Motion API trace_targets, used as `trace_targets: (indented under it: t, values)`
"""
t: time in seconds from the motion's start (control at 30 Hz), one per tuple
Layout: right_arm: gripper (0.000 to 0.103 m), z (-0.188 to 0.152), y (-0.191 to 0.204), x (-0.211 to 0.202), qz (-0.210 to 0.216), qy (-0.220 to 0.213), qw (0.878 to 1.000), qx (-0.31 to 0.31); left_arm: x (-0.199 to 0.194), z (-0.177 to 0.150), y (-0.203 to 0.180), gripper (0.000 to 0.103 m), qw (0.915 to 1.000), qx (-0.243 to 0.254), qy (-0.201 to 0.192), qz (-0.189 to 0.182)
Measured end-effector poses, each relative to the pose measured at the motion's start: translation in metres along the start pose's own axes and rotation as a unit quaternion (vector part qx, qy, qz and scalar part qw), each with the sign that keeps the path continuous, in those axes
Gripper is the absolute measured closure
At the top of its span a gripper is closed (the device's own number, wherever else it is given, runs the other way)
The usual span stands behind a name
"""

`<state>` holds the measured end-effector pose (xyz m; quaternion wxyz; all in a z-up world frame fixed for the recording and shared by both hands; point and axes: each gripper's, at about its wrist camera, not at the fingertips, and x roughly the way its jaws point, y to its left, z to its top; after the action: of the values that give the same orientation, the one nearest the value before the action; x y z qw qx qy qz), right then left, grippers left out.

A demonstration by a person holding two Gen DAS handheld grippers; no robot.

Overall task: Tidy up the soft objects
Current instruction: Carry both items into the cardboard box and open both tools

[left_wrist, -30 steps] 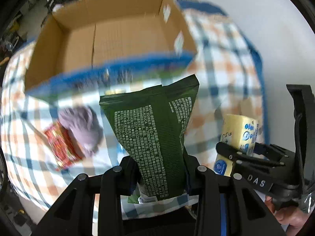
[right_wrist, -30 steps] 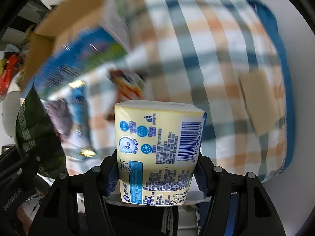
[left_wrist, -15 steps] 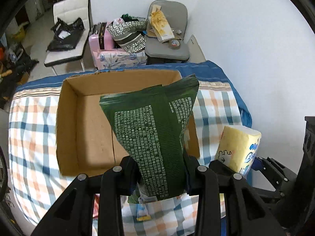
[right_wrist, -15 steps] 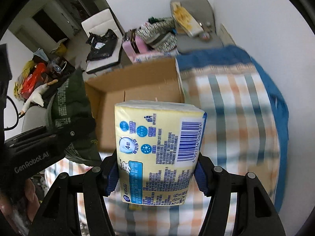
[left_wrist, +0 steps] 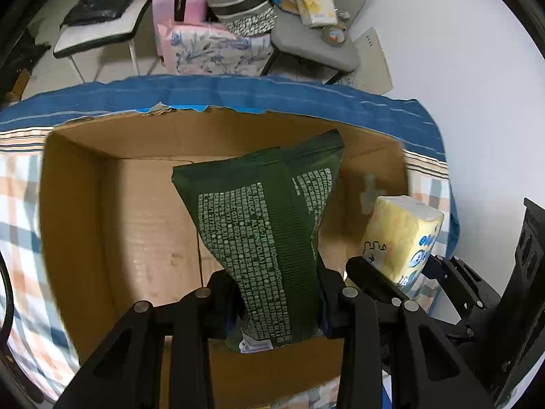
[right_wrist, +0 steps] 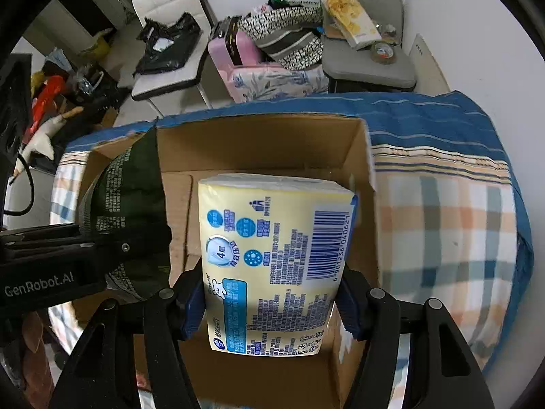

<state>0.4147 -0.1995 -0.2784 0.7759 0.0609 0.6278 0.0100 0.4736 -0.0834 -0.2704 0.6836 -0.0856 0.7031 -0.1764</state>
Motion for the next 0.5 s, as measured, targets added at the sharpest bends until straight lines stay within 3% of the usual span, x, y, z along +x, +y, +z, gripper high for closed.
trace_targets:
  t: [0.37, 0.5]
  values:
    - [0.037, 0.034, 0.013, 0.060, -0.011, 0.033, 0.999, -0.018, 0.045, 0.027, 0.015, 0.069, 0.9993, 0.006, 0.033, -0.013]
    - [0.036, 0.039, 0.012, 0.072, -0.020, 0.048, 0.999, -0.017, 0.053, 0.029, 0.017, 0.069, 0.9994, 0.005, 0.033, 0.006]
